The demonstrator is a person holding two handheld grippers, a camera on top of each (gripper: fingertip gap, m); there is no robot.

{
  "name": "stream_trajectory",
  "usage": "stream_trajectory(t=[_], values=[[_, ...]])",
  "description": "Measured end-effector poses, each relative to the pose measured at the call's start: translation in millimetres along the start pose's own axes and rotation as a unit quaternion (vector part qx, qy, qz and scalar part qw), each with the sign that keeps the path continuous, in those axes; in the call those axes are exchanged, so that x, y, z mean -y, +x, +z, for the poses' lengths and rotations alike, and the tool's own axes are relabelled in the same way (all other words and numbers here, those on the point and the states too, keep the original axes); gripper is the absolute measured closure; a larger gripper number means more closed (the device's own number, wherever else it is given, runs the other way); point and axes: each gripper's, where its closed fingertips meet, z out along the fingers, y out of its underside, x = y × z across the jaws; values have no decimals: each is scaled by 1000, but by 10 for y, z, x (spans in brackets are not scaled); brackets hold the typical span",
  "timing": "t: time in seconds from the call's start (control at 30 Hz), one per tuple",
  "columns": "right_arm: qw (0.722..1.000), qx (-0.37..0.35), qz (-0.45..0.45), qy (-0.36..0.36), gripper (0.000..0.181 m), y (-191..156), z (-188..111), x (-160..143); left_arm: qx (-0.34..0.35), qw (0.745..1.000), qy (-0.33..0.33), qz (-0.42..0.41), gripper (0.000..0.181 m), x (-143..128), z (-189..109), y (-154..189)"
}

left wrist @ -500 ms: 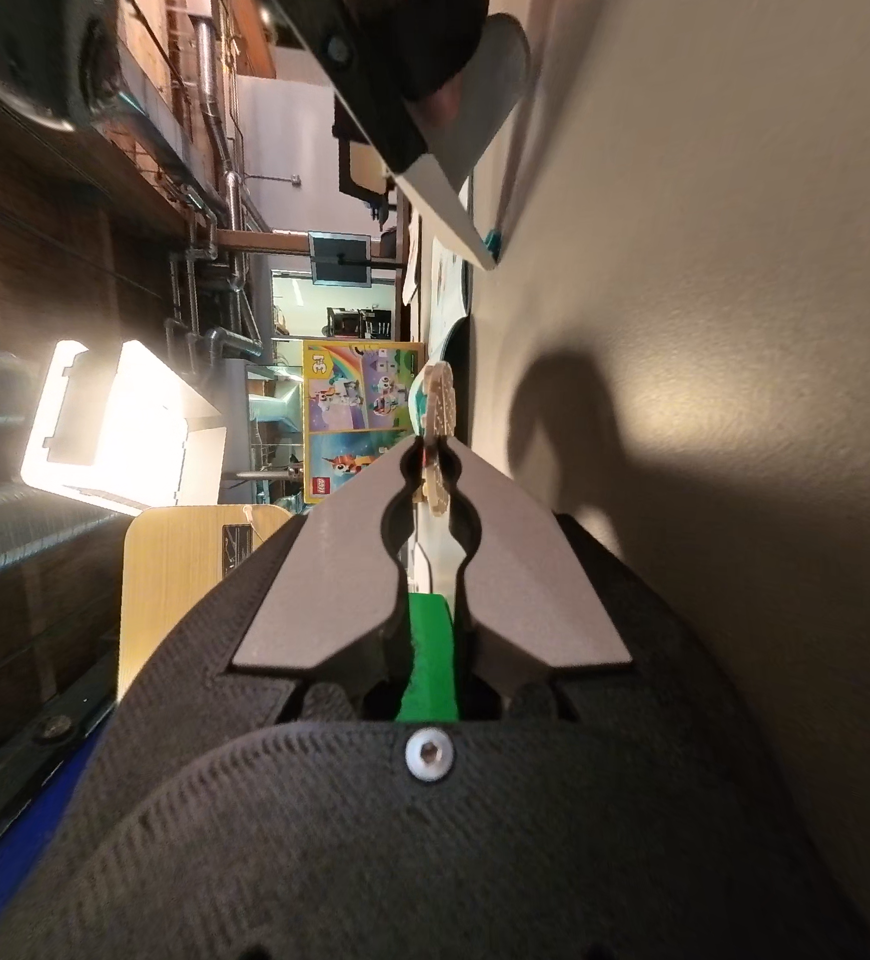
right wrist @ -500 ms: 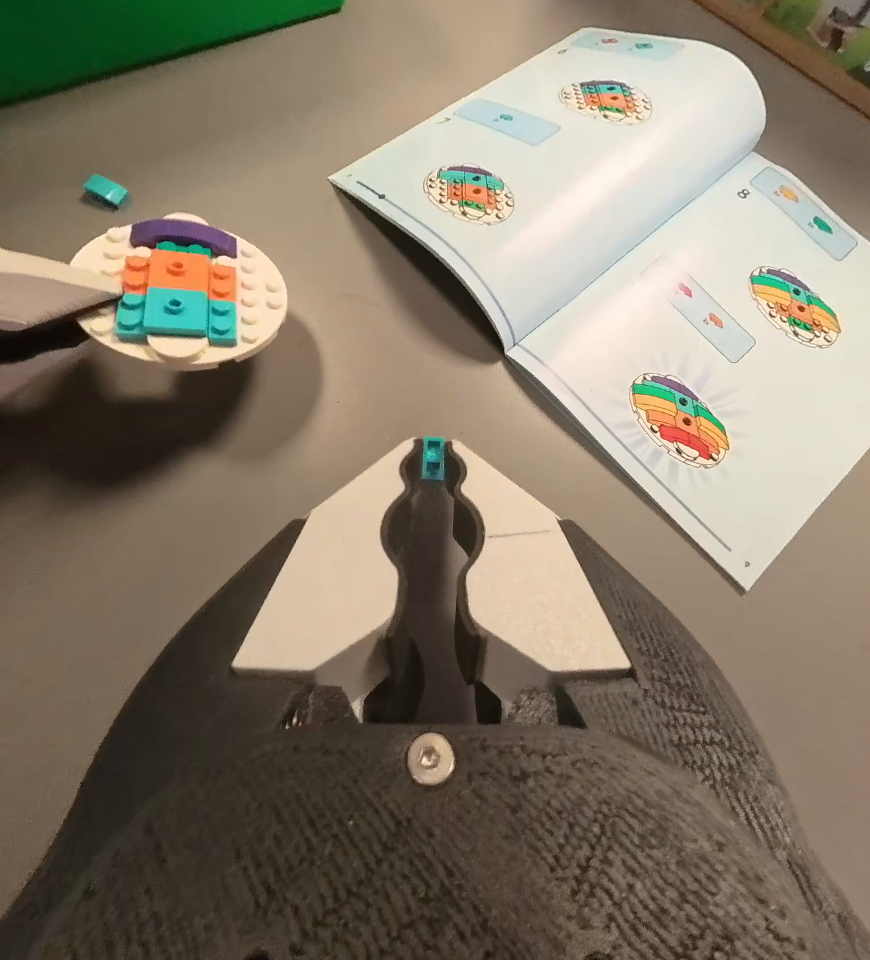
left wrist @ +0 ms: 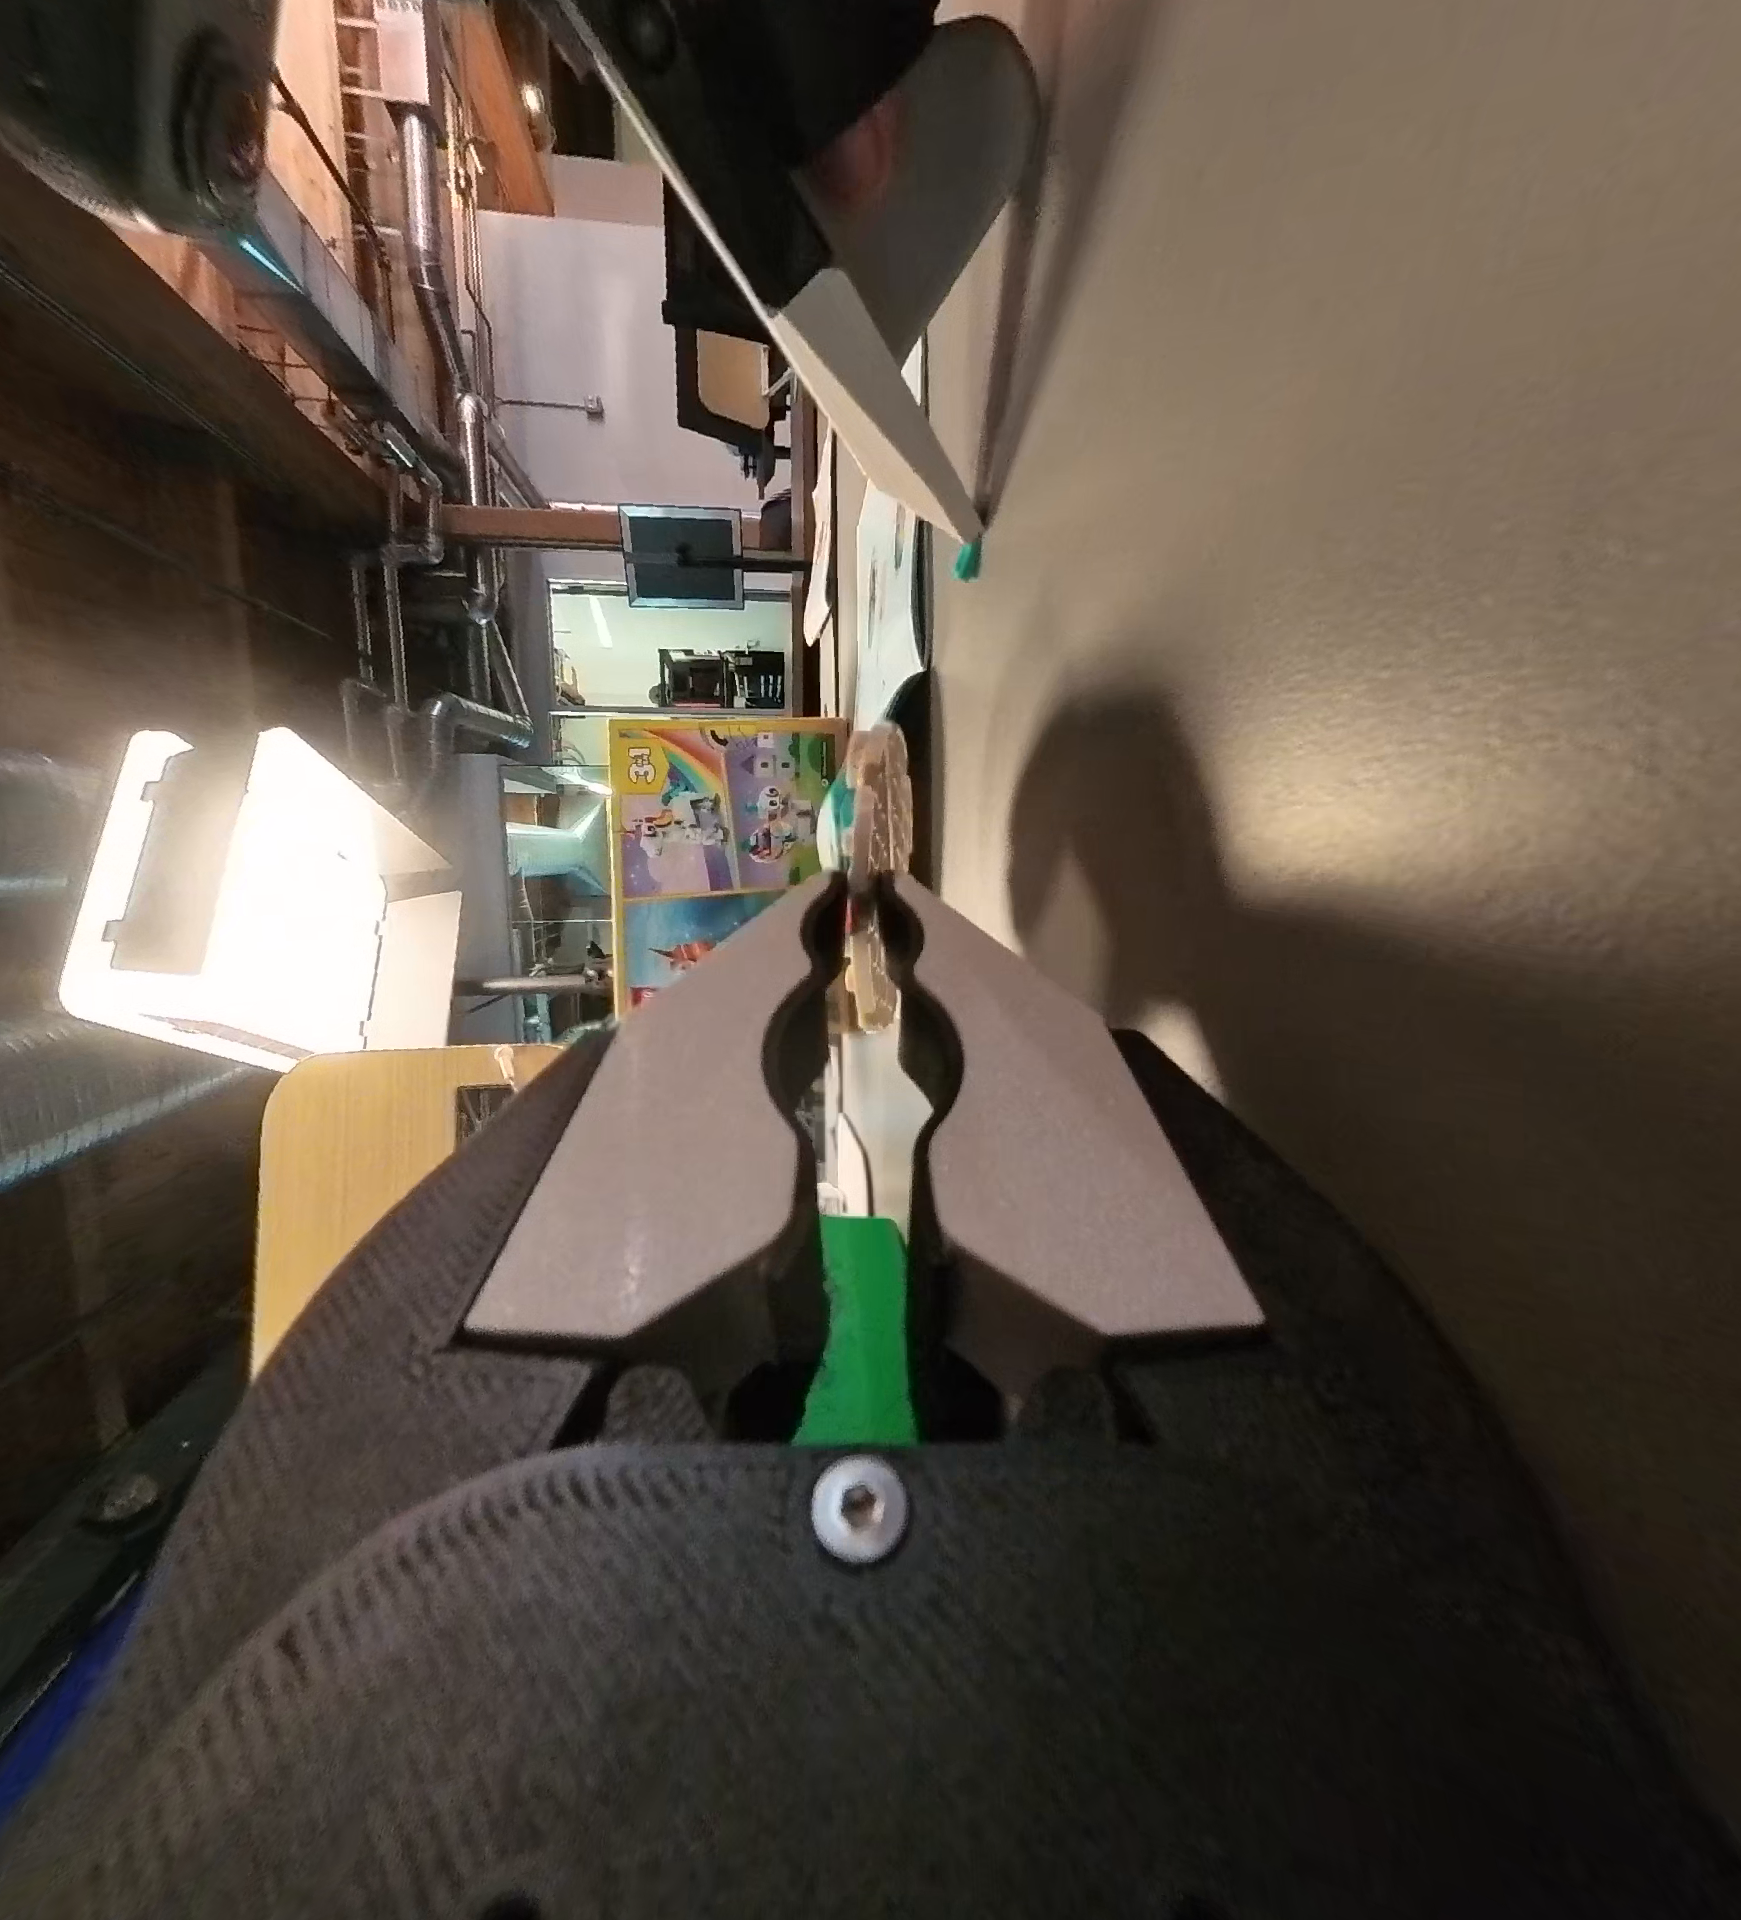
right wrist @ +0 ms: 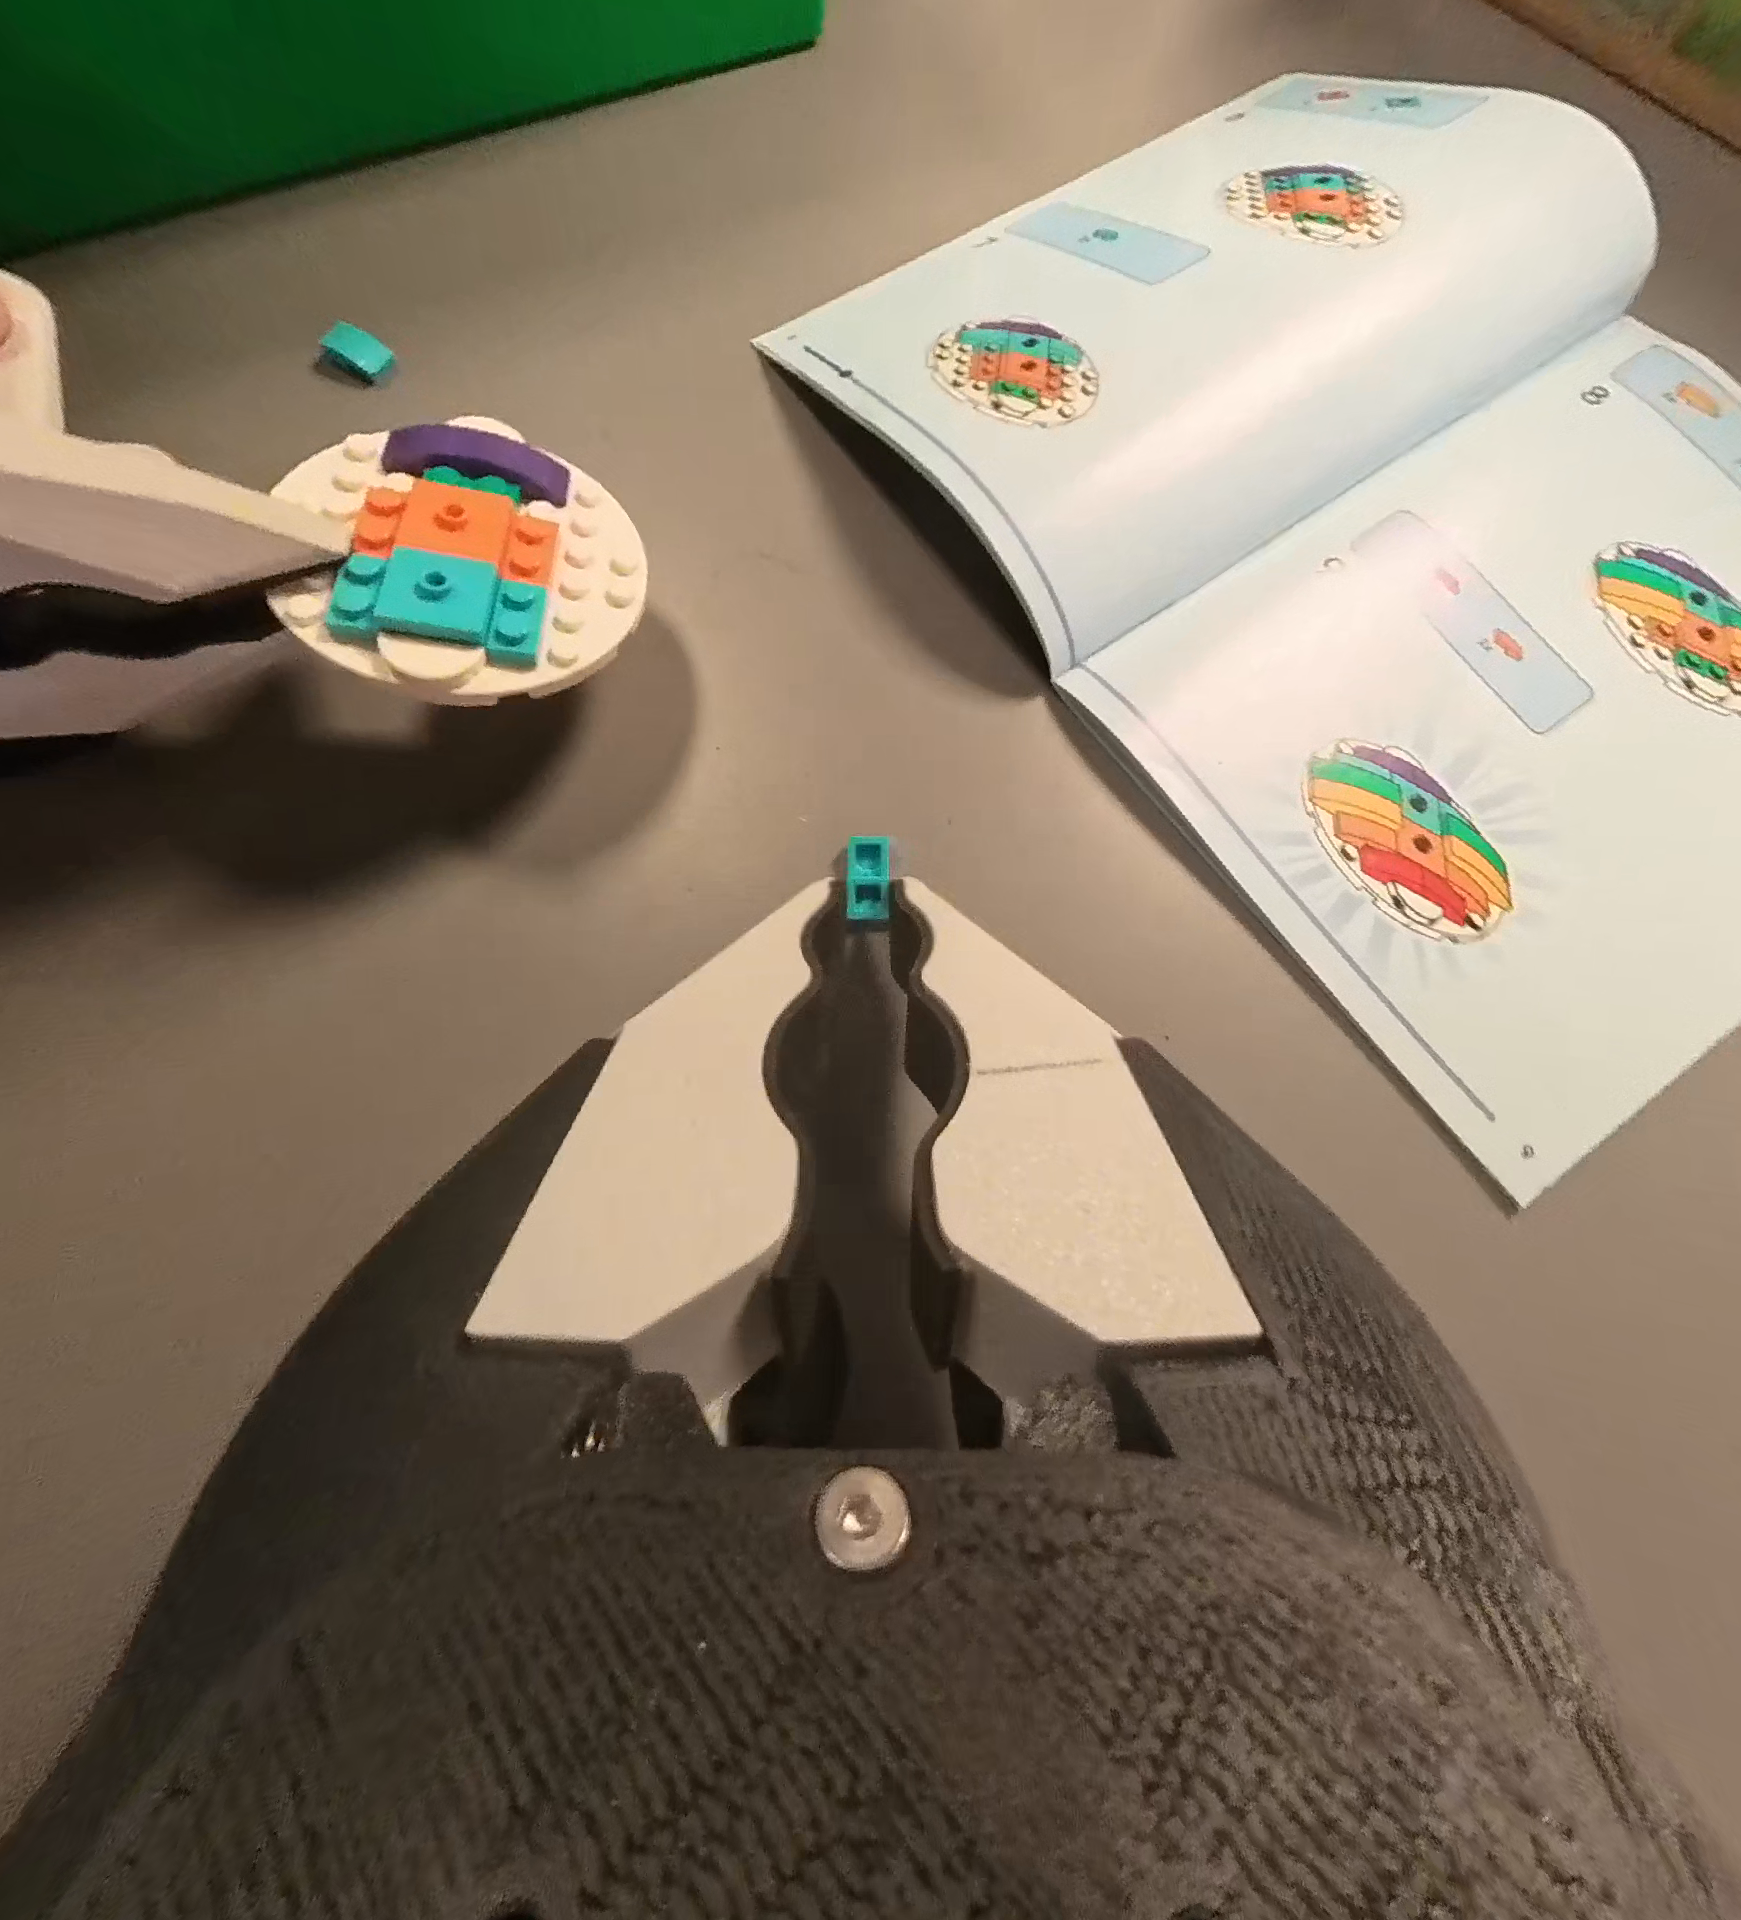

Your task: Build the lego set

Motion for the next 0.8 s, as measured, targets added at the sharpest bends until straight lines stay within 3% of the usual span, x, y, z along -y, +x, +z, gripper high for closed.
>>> stream_trajectory(t=[0.13, 0.2, 0.27, 0.33, 0.4, 0.53, 0.6, 0.8], values=[[993, -9, -118, 22, 175, -2, -69, 109, 31, 999, 22, -22, 177, 40, -9, -205], [959, -61, -264, 87, 175, -43, -279, 408, 42, 996, 53, -61, 177, 113, -30, -371], [871, -144, -450, 138, 175, -130, -570, 726, 57, 991, 94, -75, 177, 230, -55, -570], [746, -213, -612, 153, 175, -248, -811, 927, 64, 986, 136, -71, 177, 391, -71, -751], [632, -260, -713, 157, 176, -329, -1018, 1059, 75, 978, 183, -64, 177, 590, -121, -929], [425, -273, -847, 164, 174, -546, -1356, 1099, 85, 959, 267, -49, 177, 950, -294, -1178], [354, -264, -880, 173, 175, -678, -1525, 1092, 88, 949, 300, -49, 177, 1076, -388, -1274], [210, -273, -920, 186, 174, -997, -1894, 1159, 102, 913, 388, -74, 177, 1345, -706, -1593]])
